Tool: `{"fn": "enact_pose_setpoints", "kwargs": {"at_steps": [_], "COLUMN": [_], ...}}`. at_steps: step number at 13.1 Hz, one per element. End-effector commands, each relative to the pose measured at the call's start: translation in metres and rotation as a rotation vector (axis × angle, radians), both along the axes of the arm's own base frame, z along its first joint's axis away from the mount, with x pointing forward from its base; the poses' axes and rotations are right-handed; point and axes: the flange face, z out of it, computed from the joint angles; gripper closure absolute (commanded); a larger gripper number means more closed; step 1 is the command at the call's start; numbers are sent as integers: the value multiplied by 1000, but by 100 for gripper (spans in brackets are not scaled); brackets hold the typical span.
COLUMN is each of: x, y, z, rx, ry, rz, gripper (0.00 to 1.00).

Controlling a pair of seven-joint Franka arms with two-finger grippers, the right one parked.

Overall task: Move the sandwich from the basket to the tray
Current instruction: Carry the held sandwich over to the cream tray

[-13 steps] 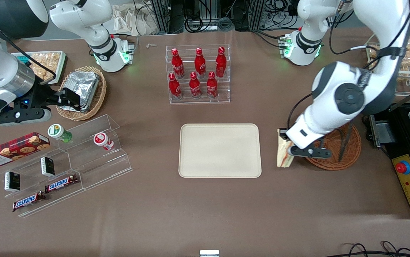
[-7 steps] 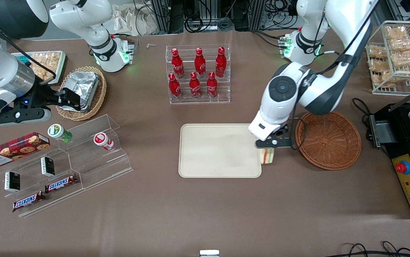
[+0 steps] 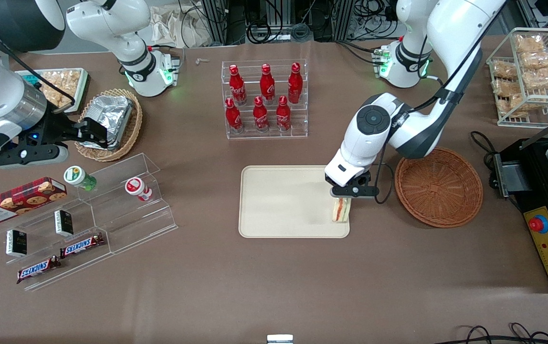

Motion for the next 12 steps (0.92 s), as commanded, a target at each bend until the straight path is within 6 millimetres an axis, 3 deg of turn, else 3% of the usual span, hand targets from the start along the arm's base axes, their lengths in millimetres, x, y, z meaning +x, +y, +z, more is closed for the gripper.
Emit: {"fn": "enact_pose_setpoints", "kwargs": {"at_steps": [1, 8, 12], "x": [-2, 0, 1], "y": [-2, -7, -10], "z": [-5, -40, -49], "rx": [-2, 2, -15], "ry": [-11, -40, -39], "rz": [0, 10, 21], "gripper": [100, 97, 97]}}
